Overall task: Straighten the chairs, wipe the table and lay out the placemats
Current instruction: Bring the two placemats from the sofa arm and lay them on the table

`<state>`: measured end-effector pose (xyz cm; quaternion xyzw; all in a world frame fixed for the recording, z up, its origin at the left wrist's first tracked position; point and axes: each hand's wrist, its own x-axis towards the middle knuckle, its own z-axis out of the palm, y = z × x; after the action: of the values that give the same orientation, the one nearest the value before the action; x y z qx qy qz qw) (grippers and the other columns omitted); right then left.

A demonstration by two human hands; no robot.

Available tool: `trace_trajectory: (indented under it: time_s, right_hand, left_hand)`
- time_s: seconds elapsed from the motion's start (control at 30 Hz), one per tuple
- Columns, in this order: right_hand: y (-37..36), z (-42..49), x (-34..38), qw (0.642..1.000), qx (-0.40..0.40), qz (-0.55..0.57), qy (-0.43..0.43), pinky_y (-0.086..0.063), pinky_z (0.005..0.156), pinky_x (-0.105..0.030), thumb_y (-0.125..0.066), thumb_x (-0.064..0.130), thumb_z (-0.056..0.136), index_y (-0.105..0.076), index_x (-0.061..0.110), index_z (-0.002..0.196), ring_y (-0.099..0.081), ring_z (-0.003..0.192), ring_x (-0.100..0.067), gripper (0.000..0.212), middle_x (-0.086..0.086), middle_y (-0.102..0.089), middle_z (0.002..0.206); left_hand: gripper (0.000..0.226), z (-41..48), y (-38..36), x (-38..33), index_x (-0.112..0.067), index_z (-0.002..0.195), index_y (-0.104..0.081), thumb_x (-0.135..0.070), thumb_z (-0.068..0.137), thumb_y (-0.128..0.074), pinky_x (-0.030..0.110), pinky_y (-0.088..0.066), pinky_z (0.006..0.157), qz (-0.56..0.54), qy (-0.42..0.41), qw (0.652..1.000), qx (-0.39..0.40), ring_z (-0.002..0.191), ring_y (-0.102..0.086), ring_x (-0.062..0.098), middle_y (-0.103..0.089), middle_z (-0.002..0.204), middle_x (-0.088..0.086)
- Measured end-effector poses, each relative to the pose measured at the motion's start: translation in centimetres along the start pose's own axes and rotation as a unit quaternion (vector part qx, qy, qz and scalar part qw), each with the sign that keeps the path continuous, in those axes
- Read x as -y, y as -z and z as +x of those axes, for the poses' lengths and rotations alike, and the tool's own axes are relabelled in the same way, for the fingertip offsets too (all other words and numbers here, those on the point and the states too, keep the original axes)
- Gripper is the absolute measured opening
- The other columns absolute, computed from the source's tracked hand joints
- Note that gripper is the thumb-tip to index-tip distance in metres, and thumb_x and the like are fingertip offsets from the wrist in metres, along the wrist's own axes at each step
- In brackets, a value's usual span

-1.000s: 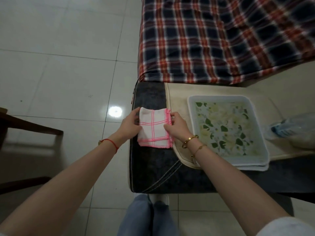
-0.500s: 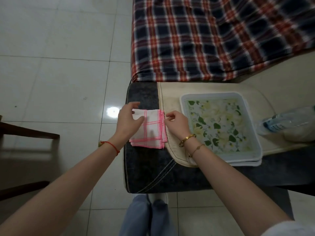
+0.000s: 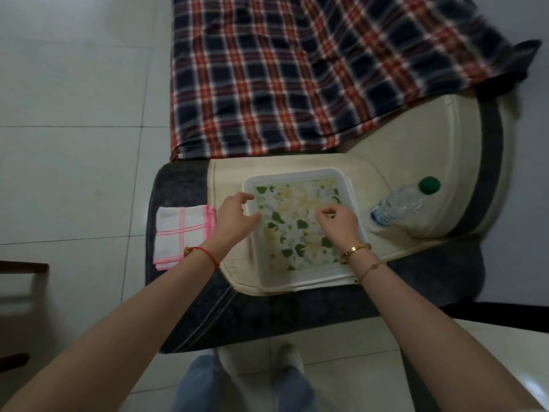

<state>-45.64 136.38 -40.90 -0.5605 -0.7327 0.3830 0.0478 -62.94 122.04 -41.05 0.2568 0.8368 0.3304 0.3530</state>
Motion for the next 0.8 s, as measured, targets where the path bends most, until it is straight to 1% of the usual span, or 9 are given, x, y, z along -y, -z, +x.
trace_trajectory:
  time_s: [0.1,0.2,0.27,0.33,0.47,0.57,0.63,0.7,0.8]
  right_hand:
    - [2.3,1.6,-3.6,0.999,0.029,-0.026,-0.013,-0.044,0.081,-0.024,-0.062,0.020,0.091,-0.069,0.008,0.105,-0.063,0.102,-0.024,0.021,-0.008,-0.069,0.111]
    - [3.6,2.6,-6.8,0.995,0.063,-0.072,-0.016,-0.042,0.079,-0.023,-0.061,0.024,0.091,-0.063,0.007,0.118,-0.061,0.110,-0.026,0.032,-0.010,-0.065,0.118]
    - [3.8,3.2,-8.6,0.993,0.072,-0.089,-0.012,-0.047,0.089,-0.030,-0.061,0.029,0.091,-0.058,0.006,0.125,-0.057,0.116,-0.028,0.041,-0.013,-0.061,0.126]
    - [3.8,3.5,-9.9,0.991,0.078,-0.105,-0.018,-0.046,0.100,-0.039,-0.060,0.033,0.092,-0.054,0.006,0.129,-0.052,0.122,-0.031,0.046,-0.015,-0.056,0.131]
    - [3.3,3.8,-11.1,0.990,0.071,-0.125,-0.011,-0.044,0.100,-0.043,-0.058,0.033,0.093,-0.052,0.005,0.126,-0.051,0.120,-0.033,0.044,-0.016,-0.053,0.130]
    - [3.0,3.8,-11.2,0.991,0.057,-0.123,-0.015,-0.045,0.099,-0.043,-0.059,0.030,0.092,-0.052,0.006,0.124,-0.051,0.118,-0.033,0.041,-0.015,-0.050,0.129]
    - [2.7,3.9,-11.2,0.991,0.051,-0.120,-0.028,-0.045,0.099,-0.043,-0.060,0.030,0.091,-0.051,0.007,0.123,-0.050,0.118,-0.033,0.040,-0.015,-0.049,0.129]
    - [2.6,4.0,-11.0,0.991,0.045,-0.119,-0.035,-0.046,0.098,-0.044,-0.062,0.030,0.089,-0.050,0.007,0.121,-0.050,0.117,-0.033,0.040,-0.016,-0.049,0.129]
    - [2.6,4.3,-10.9,0.992,0.036,-0.109,-0.052,-0.045,0.100,-0.047,-0.067,0.031,0.083,-0.045,0.005,0.125,-0.049,0.119,-0.036,0.054,-0.018,-0.049,0.131]
  left_hand:
    - [0.057,0.1,-3.1,-0.2,-0.015,0.138,-0.050,-0.023,0.085,-0.071,0.037,-0.047,0.098,0.006,0.038,0.999,-0.008,0.123,-0.052,0.028,-0.048,0.139,0.012]
    - [0.062,0.1,-5.6,-0.3,-0.015,0.138,-0.050,-0.027,0.082,-0.074,0.041,-0.048,0.097,0.022,0.069,0.997,-0.022,0.119,-0.053,0.034,-0.048,0.137,0.017]
    - [0.065,-0.1,-6.8,-0.2,-0.017,0.139,-0.048,-0.029,0.081,-0.074,0.046,-0.047,0.099,0.019,0.096,0.995,-0.025,0.120,-0.052,0.036,-0.047,0.138,0.017]
    - [0.065,-0.3,-7.8,0.0,-0.017,0.139,-0.049,-0.029,0.080,-0.073,0.050,-0.047,0.100,0.011,0.117,0.993,-0.023,0.122,-0.051,0.036,-0.047,0.139,0.016]
    - [0.061,-0.5,-8.9,-0.1,-0.019,0.136,-0.050,-0.031,0.079,-0.071,0.050,-0.044,0.103,0.023,0.130,0.991,-0.038,0.122,-0.051,0.037,-0.051,0.136,0.015]
    - [0.058,-0.6,-9.2,0.0,-0.018,0.137,-0.048,-0.024,0.083,-0.069,0.045,-0.034,0.108,0.022,0.159,0.985,-0.058,0.133,-0.037,0.038,-0.043,0.143,0.014]
    - [0.058,-0.7,-9.3,0.2,-0.019,0.135,-0.050,-0.025,0.081,-0.070,0.050,-0.041,0.105,0.008,0.163,0.985,-0.061,0.127,-0.045,0.039,-0.047,0.140,0.014]
    - [0.058,-0.8,-9.2,0.6,-0.022,0.132,-0.053,-0.028,0.077,-0.071,0.055,-0.049,0.096,-0.011,0.167,0.984,-0.062,0.119,-0.052,0.039,-0.052,0.134,0.013]
    - [0.057,-0.7,-8.9,1.3,-0.030,0.126,-0.055,-0.027,0.072,-0.074,0.053,-0.054,0.089,-0.048,0.167,0.981,-0.084,0.118,-0.055,0.038,-0.054,0.129,0.011]
